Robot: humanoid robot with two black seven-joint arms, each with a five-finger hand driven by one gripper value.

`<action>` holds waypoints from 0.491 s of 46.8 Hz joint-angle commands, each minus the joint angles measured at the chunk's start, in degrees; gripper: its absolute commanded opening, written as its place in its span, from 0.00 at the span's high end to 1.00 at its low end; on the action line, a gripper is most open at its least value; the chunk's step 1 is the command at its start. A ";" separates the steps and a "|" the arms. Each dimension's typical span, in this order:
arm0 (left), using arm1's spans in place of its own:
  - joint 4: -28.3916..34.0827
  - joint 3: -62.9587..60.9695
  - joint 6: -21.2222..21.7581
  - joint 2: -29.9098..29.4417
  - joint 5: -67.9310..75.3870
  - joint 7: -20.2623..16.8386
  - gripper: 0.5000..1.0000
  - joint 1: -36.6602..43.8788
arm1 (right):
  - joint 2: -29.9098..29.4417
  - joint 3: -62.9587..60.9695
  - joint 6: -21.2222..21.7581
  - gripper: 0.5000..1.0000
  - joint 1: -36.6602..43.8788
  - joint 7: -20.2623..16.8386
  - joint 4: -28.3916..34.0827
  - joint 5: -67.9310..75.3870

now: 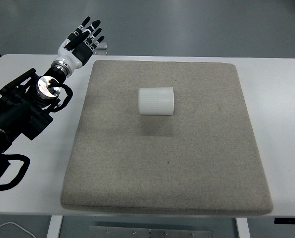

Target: Flip white cup upright

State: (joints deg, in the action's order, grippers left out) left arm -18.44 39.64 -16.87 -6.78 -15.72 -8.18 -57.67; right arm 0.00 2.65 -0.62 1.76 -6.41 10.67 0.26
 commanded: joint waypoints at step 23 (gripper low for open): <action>0.07 2.81 -0.09 -0.08 -0.63 0.00 0.01 -0.07 | 0.00 -0.01 0.00 0.14 -0.01 0.00 -0.03 0.00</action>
State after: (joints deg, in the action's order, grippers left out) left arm -18.36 42.04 -16.92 -6.89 -16.30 -8.18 -57.79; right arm 0.00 2.64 -0.61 1.76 -6.42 10.66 0.26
